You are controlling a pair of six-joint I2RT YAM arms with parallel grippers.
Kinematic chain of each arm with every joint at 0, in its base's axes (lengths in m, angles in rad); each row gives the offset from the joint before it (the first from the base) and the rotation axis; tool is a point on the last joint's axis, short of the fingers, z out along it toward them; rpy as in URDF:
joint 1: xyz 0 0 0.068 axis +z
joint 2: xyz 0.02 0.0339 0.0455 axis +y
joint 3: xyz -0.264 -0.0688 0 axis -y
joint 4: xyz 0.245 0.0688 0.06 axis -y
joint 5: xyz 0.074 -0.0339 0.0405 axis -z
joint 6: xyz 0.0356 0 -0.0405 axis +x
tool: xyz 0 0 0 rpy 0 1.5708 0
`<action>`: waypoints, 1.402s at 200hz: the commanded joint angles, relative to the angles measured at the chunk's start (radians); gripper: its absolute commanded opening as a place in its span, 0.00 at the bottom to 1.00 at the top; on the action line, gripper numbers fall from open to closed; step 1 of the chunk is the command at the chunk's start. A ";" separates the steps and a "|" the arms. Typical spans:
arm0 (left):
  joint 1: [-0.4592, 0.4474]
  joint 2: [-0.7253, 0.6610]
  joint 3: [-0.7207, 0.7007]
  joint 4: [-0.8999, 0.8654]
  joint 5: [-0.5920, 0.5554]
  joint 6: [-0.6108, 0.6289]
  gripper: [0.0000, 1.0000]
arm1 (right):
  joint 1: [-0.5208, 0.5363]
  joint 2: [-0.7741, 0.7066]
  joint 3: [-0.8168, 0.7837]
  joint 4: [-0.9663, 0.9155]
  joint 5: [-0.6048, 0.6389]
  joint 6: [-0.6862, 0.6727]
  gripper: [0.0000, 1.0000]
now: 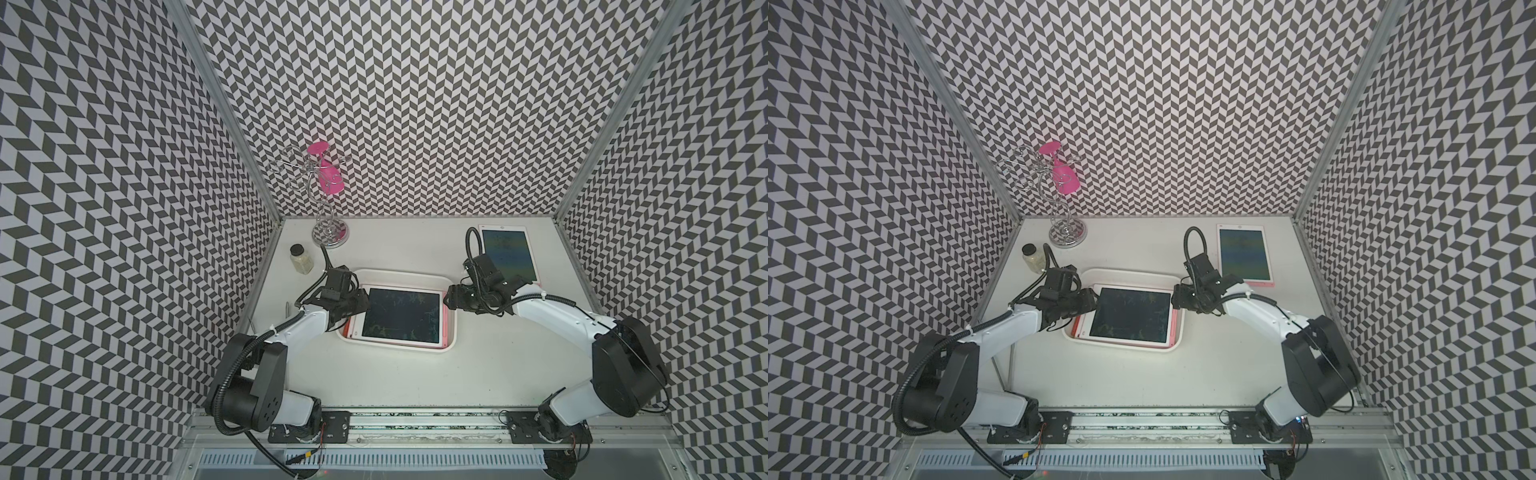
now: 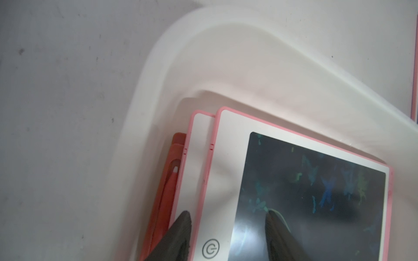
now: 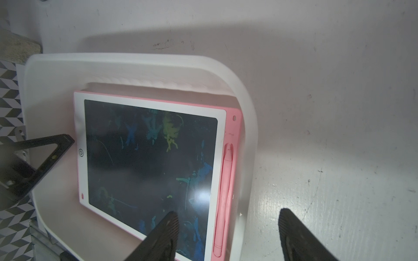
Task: Take out the writing tablet from the storage box
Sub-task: Pick up the writing tablet from the storage box.
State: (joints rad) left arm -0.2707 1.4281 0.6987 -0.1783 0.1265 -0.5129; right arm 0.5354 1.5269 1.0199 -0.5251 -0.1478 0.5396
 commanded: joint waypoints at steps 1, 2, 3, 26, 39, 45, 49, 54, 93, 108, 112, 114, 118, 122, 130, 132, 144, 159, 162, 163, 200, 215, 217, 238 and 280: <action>-0.005 0.027 -0.002 0.032 0.007 0.014 0.54 | 0.009 0.022 0.029 0.039 -0.003 -0.010 0.70; -0.005 0.029 -0.003 0.032 0.007 0.014 0.54 | 0.009 0.023 0.029 0.040 -0.003 -0.010 0.70; -0.005 0.031 -0.003 0.033 0.008 0.014 0.54 | 0.009 0.025 0.029 0.040 -0.003 -0.011 0.70; -0.012 0.052 0.004 0.030 -0.002 0.022 0.54 | 0.015 0.047 0.026 0.054 -0.010 -0.010 0.70; -0.015 0.062 0.009 0.029 0.006 0.027 0.54 | 0.018 0.061 0.023 0.065 -0.015 -0.008 0.70; -0.015 0.069 0.010 0.035 0.021 0.028 0.54 | 0.018 0.067 0.021 0.069 -0.018 -0.009 0.70; -0.015 0.073 0.011 0.038 0.034 0.028 0.54 | 0.020 0.071 0.022 0.072 -0.019 -0.007 0.70; -0.015 0.080 0.013 0.039 0.049 0.029 0.54 | 0.020 0.076 0.022 0.075 -0.018 -0.005 0.69; -0.020 0.099 0.034 0.044 0.141 0.034 0.51 | 0.020 0.113 0.028 0.083 -0.014 -0.007 0.69; -0.020 0.095 0.036 0.044 0.158 0.034 0.51 | 0.022 0.126 0.029 0.091 -0.018 -0.007 0.69; -0.020 0.094 0.037 0.044 0.164 0.033 0.51 | 0.020 0.129 0.029 0.093 -0.019 -0.005 0.69; -0.020 0.093 0.036 0.043 0.167 0.032 0.51 | 0.021 0.131 0.029 0.095 -0.020 -0.006 0.69; -0.019 0.092 0.037 0.045 0.171 0.033 0.51 | 0.021 0.134 0.027 0.098 -0.022 -0.006 0.69; -0.019 0.090 0.036 0.045 0.175 0.033 0.51 | 0.021 0.137 0.028 0.101 -0.025 -0.007 0.69; -0.019 0.088 0.036 0.045 0.183 0.033 0.51 | 0.022 0.143 0.028 0.104 -0.029 -0.004 0.69; -0.019 0.088 0.036 0.045 0.186 0.032 0.51 | 0.022 0.144 0.028 0.105 -0.031 -0.004 0.69; -0.017 0.084 0.037 0.048 0.205 0.030 0.50 | 0.022 0.151 0.027 0.111 -0.041 -0.005 0.68; -0.015 0.080 0.037 0.053 0.225 0.027 0.50 | 0.022 0.152 0.026 0.117 -0.047 -0.002 0.68; -0.015 0.078 0.036 0.054 0.229 0.026 0.49 | 0.022 0.150 0.026 0.117 -0.048 -0.001 0.68; -0.015 0.077 0.036 0.055 0.231 0.027 0.49 | 0.022 0.150 0.027 0.117 -0.048 -0.002 0.68; -0.007 0.075 0.032 0.083 0.300 0.017 0.46 | 0.021 0.150 0.034 0.125 -0.060 0.002 0.68; -0.007 0.080 0.030 0.091 0.322 0.016 0.44 | 0.021 0.161 0.040 0.131 -0.076 0.003 0.68; -0.007 0.081 0.029 0.091 0.324 0.016 0.43 | 0.021 0.163 0.041 0.132 -0.077 0.003 0.68; -0.003 0.080 0.026 0.099 0.352 0.013 0.41 | 0.022 0.175 0.048 0.140 -0.091 0.004 0.68; 0.016 0.042 0.014 0.122 0.424 0.002 0.37 | 0.018 0.180 0.050 0.165 -0.130 0.014 0.68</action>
State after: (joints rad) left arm -0.2344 1.5013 0.7238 -0.1036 0.3550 -0.4919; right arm 0.5453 1.6909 1.0389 -0.4686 -0.1925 0.5426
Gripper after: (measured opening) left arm 0.379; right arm 0.680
